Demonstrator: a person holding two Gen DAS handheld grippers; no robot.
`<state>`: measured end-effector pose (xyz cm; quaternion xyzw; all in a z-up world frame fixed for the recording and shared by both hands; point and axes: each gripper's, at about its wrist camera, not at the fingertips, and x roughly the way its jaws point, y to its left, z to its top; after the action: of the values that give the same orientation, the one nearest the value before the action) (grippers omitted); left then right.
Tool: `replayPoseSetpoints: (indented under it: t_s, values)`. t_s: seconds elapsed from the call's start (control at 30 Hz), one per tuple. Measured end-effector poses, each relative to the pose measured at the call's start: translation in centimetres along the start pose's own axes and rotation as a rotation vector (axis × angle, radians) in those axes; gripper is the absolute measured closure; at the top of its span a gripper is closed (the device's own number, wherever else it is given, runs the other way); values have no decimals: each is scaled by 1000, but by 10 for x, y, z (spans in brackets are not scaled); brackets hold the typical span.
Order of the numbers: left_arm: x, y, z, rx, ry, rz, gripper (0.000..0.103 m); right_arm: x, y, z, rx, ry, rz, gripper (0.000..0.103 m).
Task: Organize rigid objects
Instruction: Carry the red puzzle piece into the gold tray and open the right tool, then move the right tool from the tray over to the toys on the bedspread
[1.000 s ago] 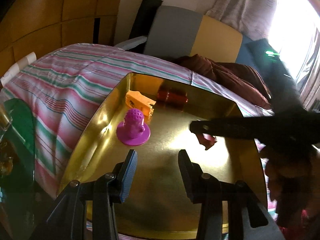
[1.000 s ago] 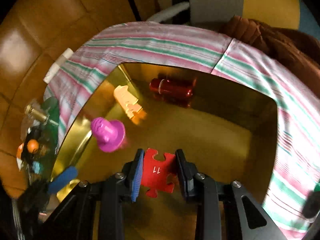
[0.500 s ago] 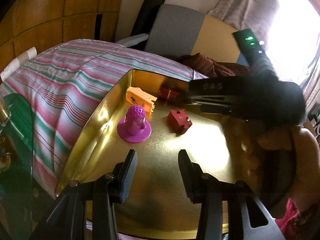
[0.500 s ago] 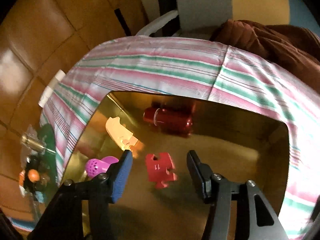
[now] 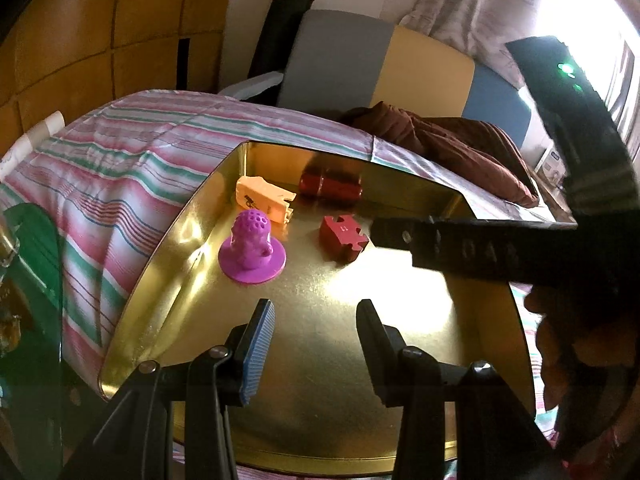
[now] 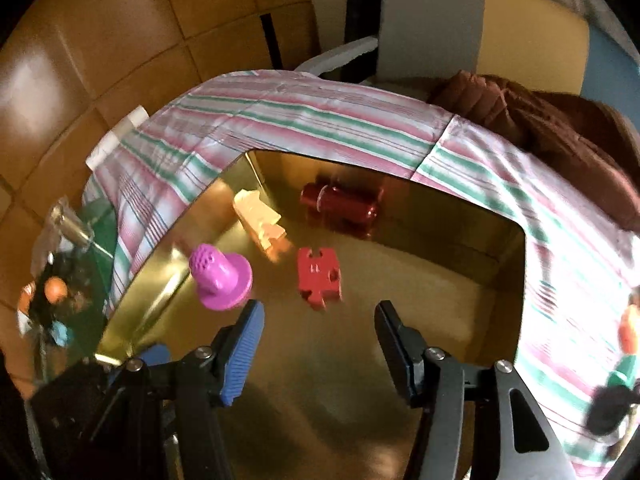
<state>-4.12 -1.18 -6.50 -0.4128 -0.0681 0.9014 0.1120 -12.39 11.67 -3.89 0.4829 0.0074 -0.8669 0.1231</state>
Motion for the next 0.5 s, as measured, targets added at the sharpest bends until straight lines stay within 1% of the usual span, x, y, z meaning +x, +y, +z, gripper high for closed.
replayPoseSetpoints:
  t_s: [0.13,0.23,0.43,0.5]
  values:
    - [0,-1,-1,3,0,7,60,-7,-2,-10,-15,-10,-58,44]
    - [0,-1,-2,8,1,11,60,-12,-8,-16,-4,-8,-84,44]
    - [0,-8,-5,39,3,11,60,-28,-20,-27,5,-34,-119,43]
    - [0,-12,-6,53,4,4,60,-35,-24,-31,17,-47,-125,40]
